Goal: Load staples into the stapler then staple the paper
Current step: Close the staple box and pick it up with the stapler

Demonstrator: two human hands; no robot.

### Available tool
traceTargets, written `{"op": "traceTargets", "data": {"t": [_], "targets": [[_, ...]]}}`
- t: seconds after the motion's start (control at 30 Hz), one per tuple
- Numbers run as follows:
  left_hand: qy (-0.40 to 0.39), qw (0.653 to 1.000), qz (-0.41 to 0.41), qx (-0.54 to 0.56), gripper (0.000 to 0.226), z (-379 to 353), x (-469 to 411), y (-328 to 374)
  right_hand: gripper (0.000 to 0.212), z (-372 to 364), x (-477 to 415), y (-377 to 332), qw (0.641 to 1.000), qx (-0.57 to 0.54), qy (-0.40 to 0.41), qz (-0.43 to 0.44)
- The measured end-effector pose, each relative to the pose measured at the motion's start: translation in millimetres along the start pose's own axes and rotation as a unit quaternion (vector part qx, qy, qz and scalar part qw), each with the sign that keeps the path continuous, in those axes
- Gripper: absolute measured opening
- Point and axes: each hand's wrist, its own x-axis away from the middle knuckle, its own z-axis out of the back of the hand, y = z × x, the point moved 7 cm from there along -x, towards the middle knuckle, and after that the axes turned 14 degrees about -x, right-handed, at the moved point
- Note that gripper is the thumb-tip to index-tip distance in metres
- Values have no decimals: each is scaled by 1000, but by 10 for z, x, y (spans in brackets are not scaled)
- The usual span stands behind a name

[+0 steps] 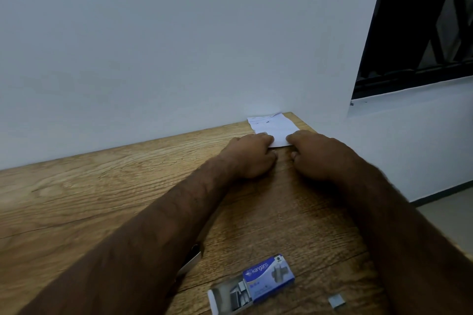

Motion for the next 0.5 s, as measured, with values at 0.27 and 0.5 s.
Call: {"op": "traceTargets", "data": {"t": [0.27,0.5], "targets": [[5,996,-4,84,48,142,439,-25,45,42,15,-93,999,-25,10,22],[-14,988,-71,137,36,365,1275,-53,39,72,81,-325,996,-51,-31,65]]}}
